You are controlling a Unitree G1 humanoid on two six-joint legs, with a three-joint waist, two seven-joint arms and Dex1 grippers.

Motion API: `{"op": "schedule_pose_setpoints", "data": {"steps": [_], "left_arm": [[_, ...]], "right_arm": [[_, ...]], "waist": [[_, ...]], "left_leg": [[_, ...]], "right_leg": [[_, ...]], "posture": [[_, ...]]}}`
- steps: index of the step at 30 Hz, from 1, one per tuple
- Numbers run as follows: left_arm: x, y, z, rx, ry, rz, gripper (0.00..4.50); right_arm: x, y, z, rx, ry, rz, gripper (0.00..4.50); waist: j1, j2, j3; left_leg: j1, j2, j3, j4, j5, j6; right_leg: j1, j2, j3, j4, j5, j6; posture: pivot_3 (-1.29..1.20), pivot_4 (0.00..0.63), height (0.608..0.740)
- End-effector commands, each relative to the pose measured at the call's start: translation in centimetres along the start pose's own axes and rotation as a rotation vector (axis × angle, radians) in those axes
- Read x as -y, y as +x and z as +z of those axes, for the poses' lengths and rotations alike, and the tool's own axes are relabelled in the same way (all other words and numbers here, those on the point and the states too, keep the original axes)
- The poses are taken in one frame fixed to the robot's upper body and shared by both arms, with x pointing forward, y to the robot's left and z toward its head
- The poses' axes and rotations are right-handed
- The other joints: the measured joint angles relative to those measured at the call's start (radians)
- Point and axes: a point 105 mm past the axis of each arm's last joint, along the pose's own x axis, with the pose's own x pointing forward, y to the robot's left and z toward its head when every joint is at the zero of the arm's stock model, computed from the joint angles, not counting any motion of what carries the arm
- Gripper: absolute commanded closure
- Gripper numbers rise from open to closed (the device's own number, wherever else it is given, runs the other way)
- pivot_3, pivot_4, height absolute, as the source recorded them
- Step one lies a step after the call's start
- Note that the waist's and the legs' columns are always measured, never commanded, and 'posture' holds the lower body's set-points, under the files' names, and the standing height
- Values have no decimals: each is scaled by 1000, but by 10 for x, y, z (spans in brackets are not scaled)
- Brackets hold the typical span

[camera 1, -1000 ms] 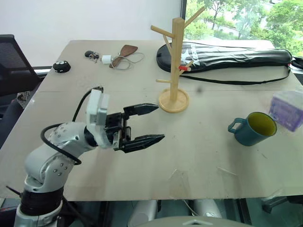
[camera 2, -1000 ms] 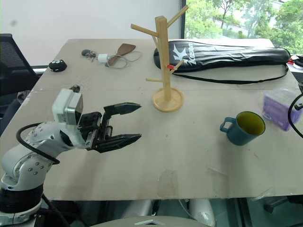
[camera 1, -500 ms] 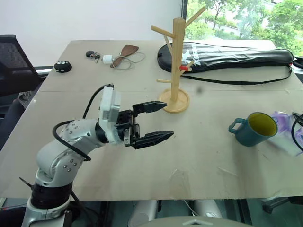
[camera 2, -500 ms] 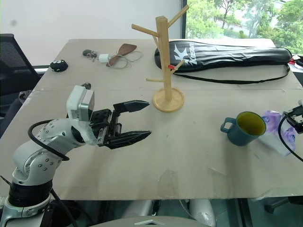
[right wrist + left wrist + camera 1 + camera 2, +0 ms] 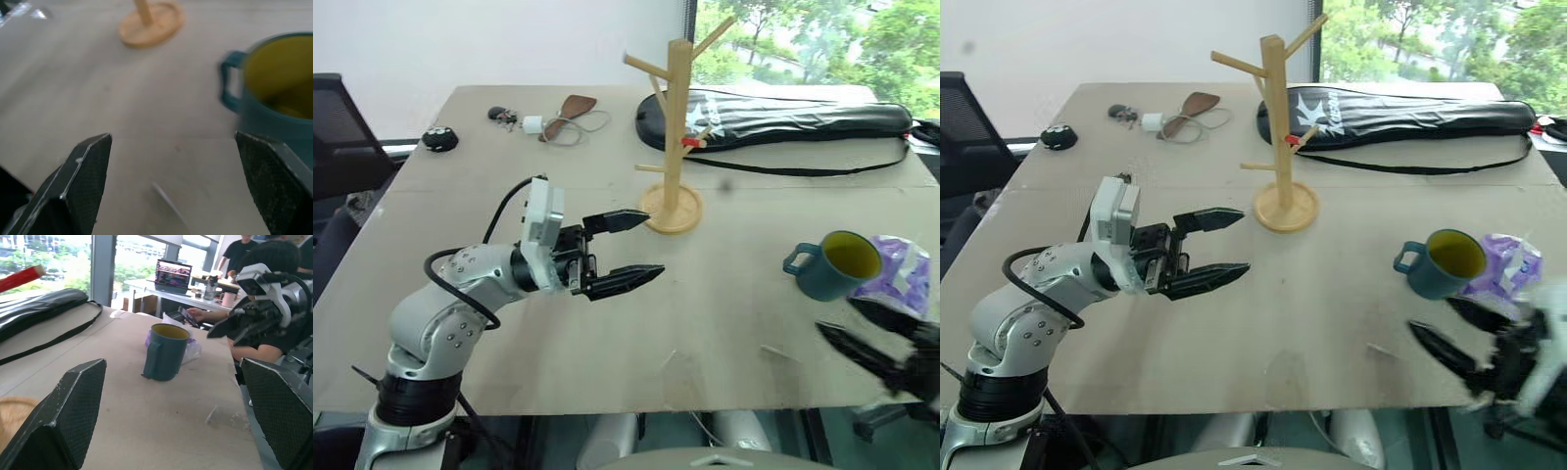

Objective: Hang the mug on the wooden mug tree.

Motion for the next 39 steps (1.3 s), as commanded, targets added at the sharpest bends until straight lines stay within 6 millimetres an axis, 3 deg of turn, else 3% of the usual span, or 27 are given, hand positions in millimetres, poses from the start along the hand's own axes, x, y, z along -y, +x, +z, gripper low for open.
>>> {"op": "schedule_pose_setpoints", "data": {"steps": [1, 5, 12, 23, 26, 28, 39], "left_arm": [[1, 2, 4, -8, 26, -19, 0], [-2, 3, 7, -14, 28, -19, 0], [-5, -1, 7, -35, 33, -19, 0], [-3, -5, 9, -79, 47, -10, 0], [0, -8, 8, -91, 44, -9, 0], [1, -11, 6, -104, 45, -11, 0], [18, -10, 9, -116, 53, -6, 0]], "right_arm": [[13, 27, -3, 43, -48, -219, 458], [26, 43, -17, 66, -36, -388, 458], [15, 61, -36, 116, -8, -396, 458], [28, 93, -34, 265, -92, -519, 458], [35, 98, -30, 292, -109, -562, 1268], [37, 100, -30, 296, -129, -575, 2144], [52, 102, -25, 341, -169, -710, 2144]], "waist": [[2, 1, 0], [13, 1, 0], [0, 1, 0], [0, 2, 0], [0, 2, 0], [1, 2, 0], [0, 3, 0]], "left_leg": [[1, -1, 1, -1, 0, 0], [1, -1, -3, -1, 2, -3], [-4, -1, -2, -4, 2, -3], [1, -1, -2, -4, 2, -3], [0, -1, -1, -4, 2, -3], [0, -1, -1, -4, 2, -4], [1, -1, -1, -4, 2, -4]], "right_leg": [[0, 0, 1, 0, 0, 0], [-1, 0, -2, 1, 0, 0], [-6, -1, -1, -1, 0, 0], [-5, 0, 0, 1, 0, 0], [-6, 0, 1, 1, 0, 0], [-6, 0, 1, 1, 0, 0], [-6, 0, 1, 1, 0, 0]], "posture": [[0, 150, 738], [0, 150, 738], [0, 150, 738], [0, 150, 738], [0, 150, 738], [0, 150, 738], [0, 150, 738]]}}
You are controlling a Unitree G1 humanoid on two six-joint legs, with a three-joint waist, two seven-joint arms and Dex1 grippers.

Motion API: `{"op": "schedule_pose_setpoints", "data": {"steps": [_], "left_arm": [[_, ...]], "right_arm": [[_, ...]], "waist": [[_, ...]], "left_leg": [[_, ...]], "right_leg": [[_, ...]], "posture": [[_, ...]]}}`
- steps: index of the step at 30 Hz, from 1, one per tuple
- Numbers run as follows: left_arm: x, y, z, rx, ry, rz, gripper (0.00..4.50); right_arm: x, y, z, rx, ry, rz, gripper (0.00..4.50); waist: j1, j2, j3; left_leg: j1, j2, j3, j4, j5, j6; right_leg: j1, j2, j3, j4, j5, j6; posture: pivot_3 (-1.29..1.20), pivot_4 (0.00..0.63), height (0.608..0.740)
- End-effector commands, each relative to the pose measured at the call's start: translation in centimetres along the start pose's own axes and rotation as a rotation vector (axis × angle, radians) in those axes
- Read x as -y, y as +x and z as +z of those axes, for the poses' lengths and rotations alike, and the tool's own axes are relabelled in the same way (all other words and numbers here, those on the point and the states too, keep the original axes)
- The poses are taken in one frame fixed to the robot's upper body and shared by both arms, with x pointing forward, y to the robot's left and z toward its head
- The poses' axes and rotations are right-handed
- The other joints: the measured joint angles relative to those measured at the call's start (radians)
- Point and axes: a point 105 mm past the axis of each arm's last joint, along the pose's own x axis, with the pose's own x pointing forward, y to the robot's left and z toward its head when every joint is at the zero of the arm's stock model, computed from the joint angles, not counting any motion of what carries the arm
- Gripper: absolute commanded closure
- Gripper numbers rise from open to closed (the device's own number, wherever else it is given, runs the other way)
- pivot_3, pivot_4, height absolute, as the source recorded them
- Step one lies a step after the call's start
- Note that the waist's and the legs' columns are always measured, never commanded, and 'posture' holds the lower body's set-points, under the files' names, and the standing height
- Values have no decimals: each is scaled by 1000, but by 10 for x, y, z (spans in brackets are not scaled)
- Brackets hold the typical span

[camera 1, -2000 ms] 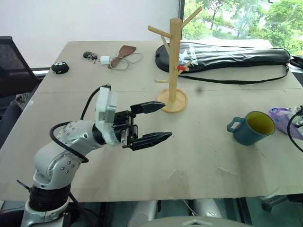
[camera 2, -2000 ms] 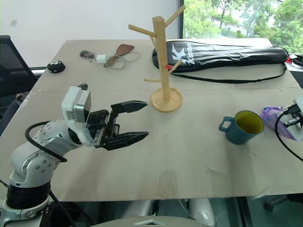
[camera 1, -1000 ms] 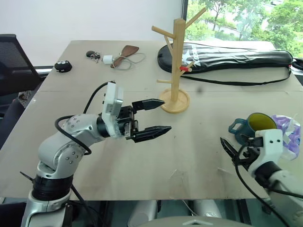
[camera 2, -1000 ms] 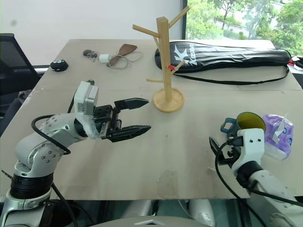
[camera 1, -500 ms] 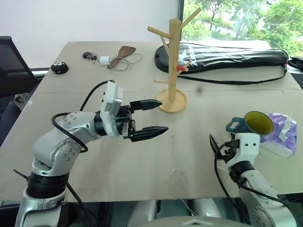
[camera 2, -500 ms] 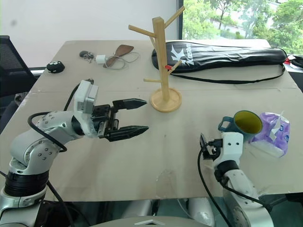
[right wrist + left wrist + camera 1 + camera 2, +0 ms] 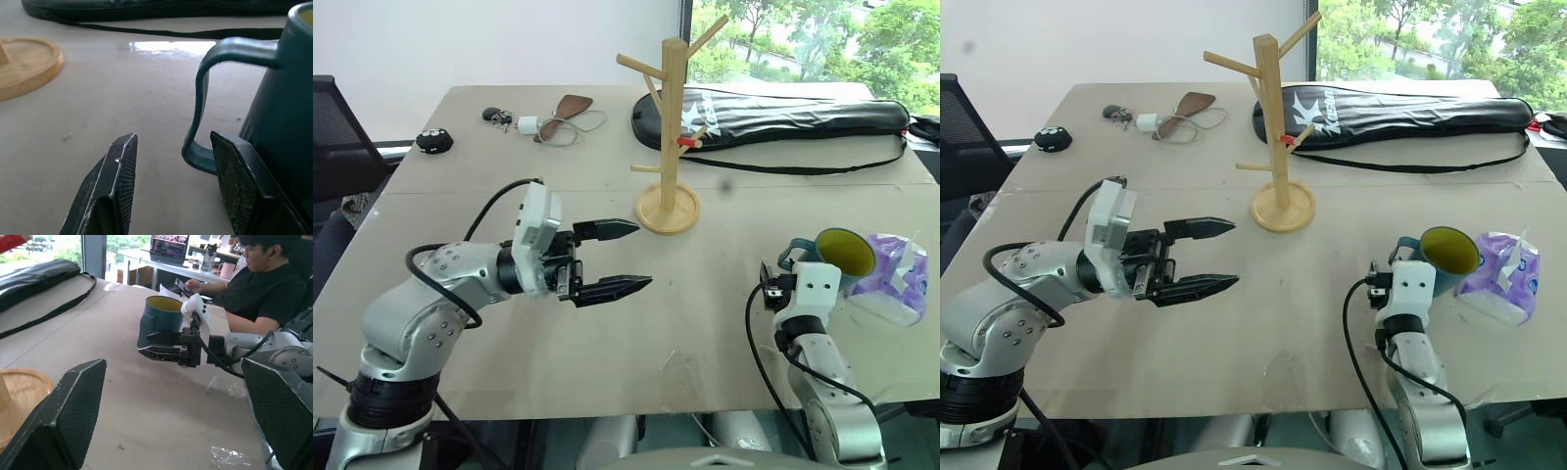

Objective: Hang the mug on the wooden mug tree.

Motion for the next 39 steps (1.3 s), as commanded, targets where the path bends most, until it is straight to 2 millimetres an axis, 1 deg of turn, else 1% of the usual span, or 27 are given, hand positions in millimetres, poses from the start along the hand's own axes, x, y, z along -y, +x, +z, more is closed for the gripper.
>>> {"op": "schedule_pose_setpoints", "data": {"steps": [1, 4, 5, 11, 19, 23, 31, 33, 39], "left_arm": [[15, 4, 14, 11, 52, -19, 0], [21, 7, 17, 10, 57, -16, 0], [24, 8, 18, 11, 58, -14, 0], [35, 12, 26, 13, 70, -5, 0], [40, 17, 36, 13, 75, 4, 0], [41, 13, 36, 3, 62, 13, 0], [41, 6, 34, -44, 56, 1, 0], [37, 5, 33, -54, 52, -2, 0], [8, -5, 15, -78, 18, 8, 0]], "right_arm": [[5, 5, 11, 60, -6, -58, 2144], [3, 9, 11, 62, -3, -76, 2952], [3, 10, 9, 57, -2, -83, 3362], [11, 13, 4, 51, -15, -164, 3362], [13, 17, 3, 54, -24, -178, 3362], [14, 19, 4, 58, -24, -171, 4405], [19, 19, 6, 64, -41, -157, 4405], [20, 17, 6, 65, -48, -147, 4405], [15, 8, 15, 88, -43, -37, 4405]], "waist": [[0, 0, 0], [0, 0, 0], [-1, 0, 0], [0, 0, 0], [-1, 1, 0], [-1, 1, 0], [-2, 2, 1], [-1, 2, 1], [-3, 3, 2]], "left_leg": [[0, 0, 0, 0, 0, 0], [0, 0, 0, 0, 0, 0], [0, 0, 0, 0, 0, 0], [0, 0, 0, 0, 0, 0], [0, 0, 1, 0, 0, 0], [1, 0, 1, 0, 0, 0], [1, 0, 1, 0, 0, 0], [1, 0, 1, 0, 0, 0], [1, -1, 1, 0, 0, 0]], "right_leg": [[0, 0, 0, 0, 0, 0], [0, 0, 0, 0, 0, 0], [0, 0, 0, 0, 0, 0], [0, 0, 0, 0, 0, 0], [0, 0, 1, 0, 0, 0], [0, 0, 1, 0, 0, 0], [0, 0, 1, 0, 0, 0], [0, 0, 1, 0, 0, 0], [0, 1, 1, 0, 0, 0]], "posture": [[0, 150, 738], [0, 150, 738], [0, 150, 738], [0, 150, 738], [0, 150, 738], [0, 150, 738], [0, 150, 738], [0, 150, 738], [0, 150, 738]]}}
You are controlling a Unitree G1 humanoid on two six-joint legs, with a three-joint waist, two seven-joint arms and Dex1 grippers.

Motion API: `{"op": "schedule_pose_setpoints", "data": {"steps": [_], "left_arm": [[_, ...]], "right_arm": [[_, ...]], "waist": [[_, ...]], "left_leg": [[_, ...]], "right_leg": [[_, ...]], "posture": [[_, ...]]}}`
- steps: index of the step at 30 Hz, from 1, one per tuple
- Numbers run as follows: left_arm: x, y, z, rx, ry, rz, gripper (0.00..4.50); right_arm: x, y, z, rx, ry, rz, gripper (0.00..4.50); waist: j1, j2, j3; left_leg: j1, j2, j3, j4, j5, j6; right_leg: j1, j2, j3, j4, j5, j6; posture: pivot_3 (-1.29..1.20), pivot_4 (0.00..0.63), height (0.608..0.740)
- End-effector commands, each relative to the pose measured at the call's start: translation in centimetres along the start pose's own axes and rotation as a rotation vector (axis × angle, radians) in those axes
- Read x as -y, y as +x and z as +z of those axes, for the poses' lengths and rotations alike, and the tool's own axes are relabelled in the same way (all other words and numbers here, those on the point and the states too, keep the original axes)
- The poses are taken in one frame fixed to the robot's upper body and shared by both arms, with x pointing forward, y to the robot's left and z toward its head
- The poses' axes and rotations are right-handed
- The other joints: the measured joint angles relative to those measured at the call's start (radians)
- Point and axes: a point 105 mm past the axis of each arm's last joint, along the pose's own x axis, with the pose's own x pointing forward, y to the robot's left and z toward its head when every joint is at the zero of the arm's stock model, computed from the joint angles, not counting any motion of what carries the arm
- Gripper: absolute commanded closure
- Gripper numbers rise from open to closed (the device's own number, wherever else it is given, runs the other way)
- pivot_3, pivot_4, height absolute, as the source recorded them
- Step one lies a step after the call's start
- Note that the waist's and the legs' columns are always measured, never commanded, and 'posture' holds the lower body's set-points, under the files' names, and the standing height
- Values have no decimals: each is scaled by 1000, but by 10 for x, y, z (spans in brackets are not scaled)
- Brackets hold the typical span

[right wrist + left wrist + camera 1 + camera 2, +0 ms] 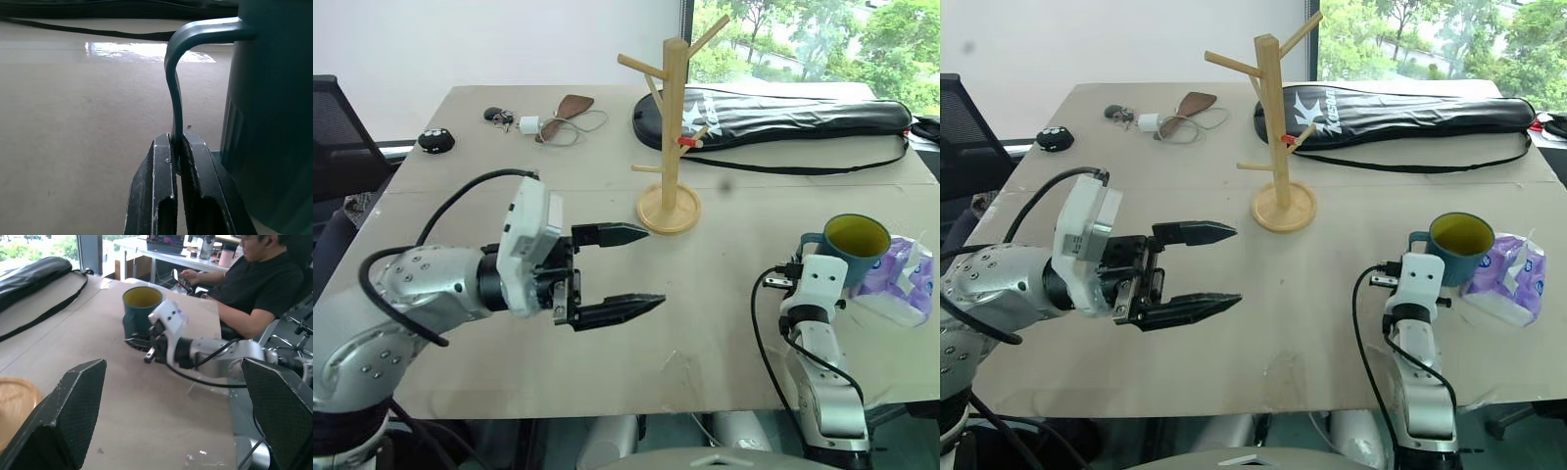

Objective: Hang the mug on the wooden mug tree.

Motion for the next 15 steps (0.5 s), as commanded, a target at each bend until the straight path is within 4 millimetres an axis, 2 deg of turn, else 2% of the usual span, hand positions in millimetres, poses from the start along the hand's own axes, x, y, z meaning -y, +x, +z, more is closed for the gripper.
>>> {"op": "schedule_pose_setpoints", "data": {"steps": [1, 5, 11, 15], "left_arm": [[-12, -5, -4, 4, 23, -5, 0], [-19, -11, -15, 7, 15, 3, 0], [-19, -22, -31, 13, 17, 25, 0], [-20, -23, -34, 33, 22, 52, 0]], "right_arm": [[-4, -7, 25, 90, 17, 91, 4405], [-17, -14, 41, 126, 45, 256, 4405], [-45, -26, 81, 169, 96, 624, 4405], [-59, -27, 104, 164, 86, 824, 4405]], "waist": [[-1, 0, 0], [-8, 1, 0], [-22, 1, 0], [-19, 1, 1]], "left_leg": [[0, 0, 0, 0, 0, 0], [0, 0, 0, -1, 0, 0], [0, 1, 0, -1, 0, 0], [0, 2, -1, 0, 0, 0]], "right_leg": [[0, 0, 0, 0, 0, 0], [0, 0, 0, 0, 0, 0], [0, 0, 1, 0, 0, 0], [0, -1, 0, -1, 0, 0]], "posture": [[0, 150, 738], [0, 150, 738], [0, 150, 738], [0, 150, 738]]}}
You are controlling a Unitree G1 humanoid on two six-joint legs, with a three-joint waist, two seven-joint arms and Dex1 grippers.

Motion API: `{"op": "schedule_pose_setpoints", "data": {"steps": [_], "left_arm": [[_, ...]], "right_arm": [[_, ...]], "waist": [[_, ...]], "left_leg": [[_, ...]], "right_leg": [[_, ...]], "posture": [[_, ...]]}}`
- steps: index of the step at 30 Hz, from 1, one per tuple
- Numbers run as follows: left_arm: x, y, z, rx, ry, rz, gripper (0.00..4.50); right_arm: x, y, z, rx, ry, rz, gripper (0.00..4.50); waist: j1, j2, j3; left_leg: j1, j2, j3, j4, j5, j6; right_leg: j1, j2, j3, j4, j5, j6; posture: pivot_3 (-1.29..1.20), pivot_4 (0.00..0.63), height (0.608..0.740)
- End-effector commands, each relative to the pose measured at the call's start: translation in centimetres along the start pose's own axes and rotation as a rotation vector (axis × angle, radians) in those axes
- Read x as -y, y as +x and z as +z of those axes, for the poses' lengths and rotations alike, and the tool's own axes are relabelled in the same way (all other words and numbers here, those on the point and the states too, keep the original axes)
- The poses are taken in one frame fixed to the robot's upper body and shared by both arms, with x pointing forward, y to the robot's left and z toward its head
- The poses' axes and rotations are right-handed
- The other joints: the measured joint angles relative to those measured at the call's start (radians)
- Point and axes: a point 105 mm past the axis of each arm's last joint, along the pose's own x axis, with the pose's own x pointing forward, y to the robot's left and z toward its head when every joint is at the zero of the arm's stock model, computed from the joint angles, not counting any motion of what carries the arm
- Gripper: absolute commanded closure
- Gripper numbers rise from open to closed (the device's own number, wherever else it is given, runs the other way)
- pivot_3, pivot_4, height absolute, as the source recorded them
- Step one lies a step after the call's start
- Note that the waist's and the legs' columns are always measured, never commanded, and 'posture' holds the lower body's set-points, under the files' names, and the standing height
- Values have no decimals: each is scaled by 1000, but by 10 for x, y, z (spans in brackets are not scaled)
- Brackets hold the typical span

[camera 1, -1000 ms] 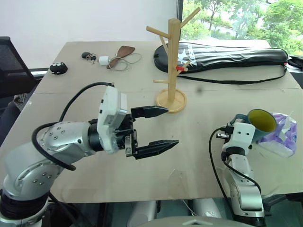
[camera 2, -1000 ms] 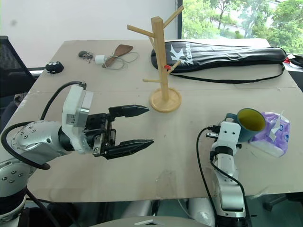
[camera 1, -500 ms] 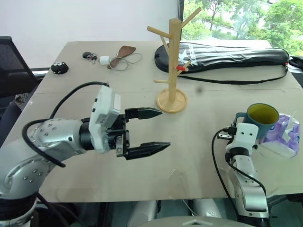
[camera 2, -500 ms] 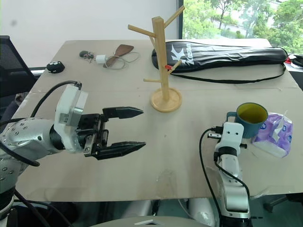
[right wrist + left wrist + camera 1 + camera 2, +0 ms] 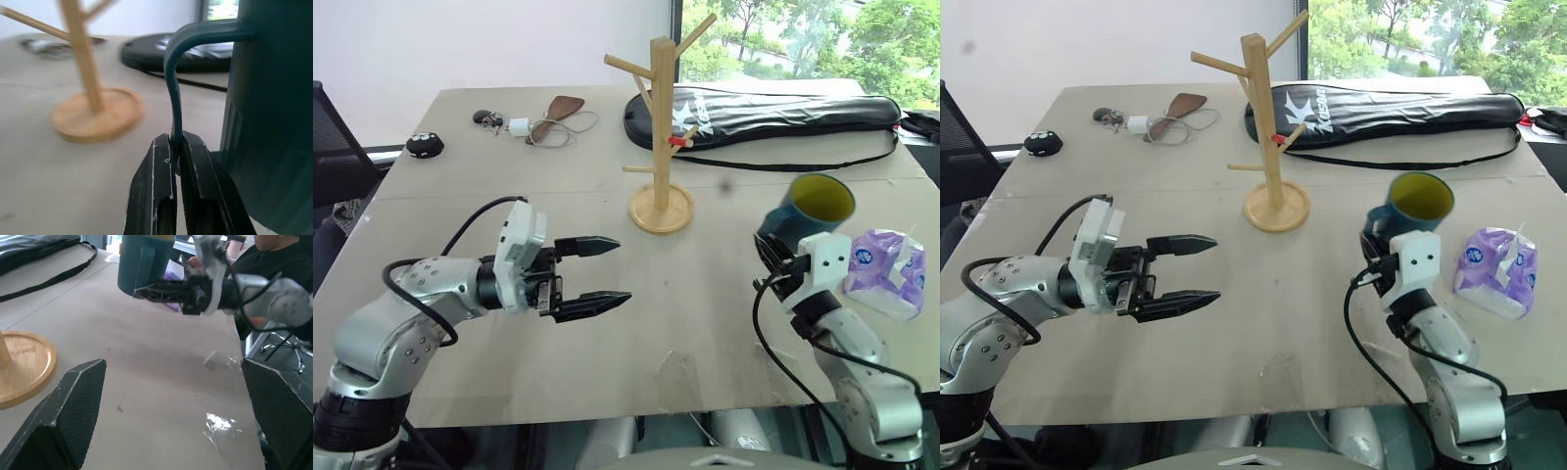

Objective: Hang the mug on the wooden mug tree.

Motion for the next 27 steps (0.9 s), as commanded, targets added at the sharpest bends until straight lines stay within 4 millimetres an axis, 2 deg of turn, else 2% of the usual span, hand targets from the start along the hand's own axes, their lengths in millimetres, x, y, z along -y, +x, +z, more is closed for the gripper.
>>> {"op": "schedule_pose_setpoints", "data": {"steps": [1, 9, 16, 23, 27], "left_arm": [[0, -2, 7, 33, 52, 24, 0], [-1, -2, 4, 60, 72, 85, 0], [4, 0, 3, 74, 77, 115, 0], [7, 0, 4, 86, 82, 165, 0], [8, 0, 6, 102, 87, 205, 0]], "right_arm": [[-14, 8, 33, 36, -3, 188, 4405], [-13, 31, 69, -50, -44, 352, 4405], [-26, 46, 83, -121, -66, 432, 4405], [-32, 70, 91, -171, -62, 425, 4405], [-31, 80, 92, -193, -41, 405, 4405]], "waist": [[1, 0, 0], [2, -1, 0], [1, -1, 0], [1, -1, 0], [-1, -2, -1]], "left_leg": [[0, 0, 0, 0, 0, 0], [-3, 0, -2, 0, 0, 0], [-5, -1, -2, 1, 0, 0], [-6, -1, -2, 1, 0, 0], [-15, -2, -2, 3, 0, 0]], "right_leg": [[0, 0, 0, 0, 0, 0], [-1, -1, -2, -1, 0, 0], [-1, -3, -3, -2, 0, 0], [-3, -3, -3, -1, 0, 0], [-11, -4, -3, 0, 0, 0]], "posture": [[0, 150, 738], [0, 150, 738], [0, 150, 738], [0, 150, 738], [0, 150, 738]]}}
